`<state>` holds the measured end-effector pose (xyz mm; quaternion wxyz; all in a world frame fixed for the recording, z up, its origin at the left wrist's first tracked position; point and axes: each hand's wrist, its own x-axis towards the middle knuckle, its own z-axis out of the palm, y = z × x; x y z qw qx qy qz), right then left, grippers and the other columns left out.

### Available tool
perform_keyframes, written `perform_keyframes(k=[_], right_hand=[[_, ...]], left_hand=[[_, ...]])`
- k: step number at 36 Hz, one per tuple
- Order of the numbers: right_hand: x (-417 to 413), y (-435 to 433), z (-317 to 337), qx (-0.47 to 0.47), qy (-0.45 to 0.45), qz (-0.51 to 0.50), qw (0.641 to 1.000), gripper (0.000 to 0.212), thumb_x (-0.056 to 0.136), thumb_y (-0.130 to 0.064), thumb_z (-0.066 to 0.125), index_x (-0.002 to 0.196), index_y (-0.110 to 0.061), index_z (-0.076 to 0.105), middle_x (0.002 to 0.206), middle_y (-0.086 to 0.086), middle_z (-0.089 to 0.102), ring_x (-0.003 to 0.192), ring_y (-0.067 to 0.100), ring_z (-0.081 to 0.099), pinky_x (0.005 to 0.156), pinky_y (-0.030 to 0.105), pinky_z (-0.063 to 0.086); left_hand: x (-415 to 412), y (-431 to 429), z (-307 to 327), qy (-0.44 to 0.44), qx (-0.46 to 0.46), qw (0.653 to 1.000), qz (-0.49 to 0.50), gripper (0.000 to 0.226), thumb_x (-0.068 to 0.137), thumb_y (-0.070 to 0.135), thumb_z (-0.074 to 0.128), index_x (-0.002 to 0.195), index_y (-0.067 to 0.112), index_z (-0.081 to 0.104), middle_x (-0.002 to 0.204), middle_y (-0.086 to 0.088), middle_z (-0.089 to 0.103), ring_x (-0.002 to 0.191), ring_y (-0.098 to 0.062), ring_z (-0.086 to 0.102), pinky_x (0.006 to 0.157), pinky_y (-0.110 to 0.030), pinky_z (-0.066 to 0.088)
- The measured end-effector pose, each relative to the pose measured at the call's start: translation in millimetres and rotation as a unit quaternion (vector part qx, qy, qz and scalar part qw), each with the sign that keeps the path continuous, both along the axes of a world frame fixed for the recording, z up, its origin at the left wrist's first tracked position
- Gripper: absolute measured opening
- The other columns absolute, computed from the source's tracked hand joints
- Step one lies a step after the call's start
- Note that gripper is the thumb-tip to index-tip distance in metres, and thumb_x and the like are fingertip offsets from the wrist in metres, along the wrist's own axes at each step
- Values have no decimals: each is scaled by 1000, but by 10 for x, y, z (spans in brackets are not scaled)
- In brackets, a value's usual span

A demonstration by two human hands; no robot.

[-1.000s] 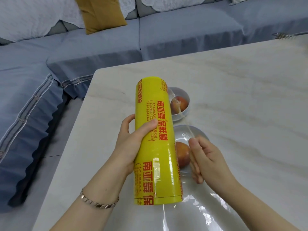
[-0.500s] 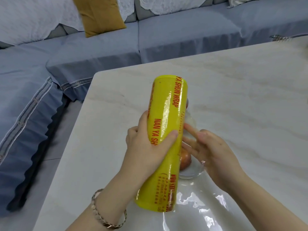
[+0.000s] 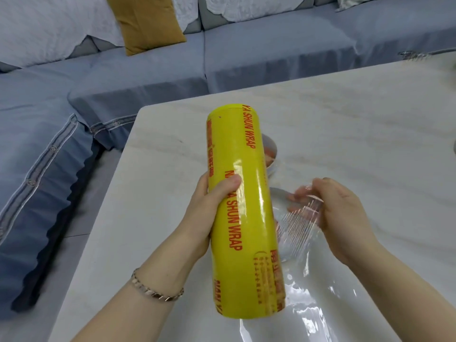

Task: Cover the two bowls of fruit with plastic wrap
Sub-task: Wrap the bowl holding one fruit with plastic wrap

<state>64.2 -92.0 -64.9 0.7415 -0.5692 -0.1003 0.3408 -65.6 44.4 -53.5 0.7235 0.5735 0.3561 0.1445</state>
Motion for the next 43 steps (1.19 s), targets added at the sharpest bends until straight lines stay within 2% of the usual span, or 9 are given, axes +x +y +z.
perform_keyframes(k=[3,8,13,20,25,30,34,38,43], right_hand=[[47,-62,-107,-61,-58,-38,996,41,95,-14,41,54,-15,38,39,-5,39,34,13,44,36,23,39],[138,-191,-182,-102,-118,-100,983,46,93,-14,42,50,-21,28,38,-6,24,32,13,26,33,15,22],[194,-399,-219,-158,-188,-117,962,35,93,-16,42,61,-11,31,45,8,30,32,13,29,31,14,24],[149,-465,-520,-210,-166,-110,957,36,93,-15,40,59,-12,27,50,10,31,27,9,32,35,18,27],[112,-469,-716,-229,-151,-117,954,35,93,-13,39,60,-10,30,49,9,31,27,8,32,32,16,27],[37,-406,-878,-224,-118,-117,960,30,91,-13,39,62,-5,39,46,11,35,29,11,34,34,19,29],[-94,-324,-1040,-203,-39,-112,972,37,89,-21,41,54,-19,31,46,6,27,41,18,29,42,25,28],[-157,-282,-1060,-218,-44,-91,971,35,85,-30,43,55,-19,28,54,6,24,54,20,26,48,28,31],[-195,-290,-1062,-212,-67,-94,970,11,86,-26,57,88,-25,46,64,5,50,47,23,47,52,33,42]], left_hand=[[24,26,23,-7,0,1000,22,91,53,51,72,133,17,44,114,-16,66,87,-30,70,65,-36,55],[37,-16,101,43,38,998,24,90,55,42,84,132,29,39,108,-3,67,81,-20,72,59,-31,57],[48,-57,186,139,178,974,29,116,45,54,73,143,36,15,119,9,56,96,-14,63,77,-35,55],[149,-85,207,257,264,929,-38,116,67,58,71,140,47,-19,116,16,41,99,-17,58,85,-41,52],[243,-127,227,305,298,902,-65,115,68,63,67,139,48,-23,113,13,41,96,-19,56,82,-37,50],[284,-105,219,318,298,897,-64,116,68,62,68,140,45,-22,132,7,46,101,-21,57,85,-38,49],[252,-70,212,333,298,892,-63,117,68,62,68,141,44,-21,132,7,47,98,-20,56,85,-38,48],[243,-48,195,338,286,894,-62,118,66,63,69,141,44,-20,137,6,45,106,-24,57,90,-43,50],[274,-40,174,332,279,899,-67,119,64,64,70,141,44,-19,135,7,46,105,-23,57,90,-44,50]])
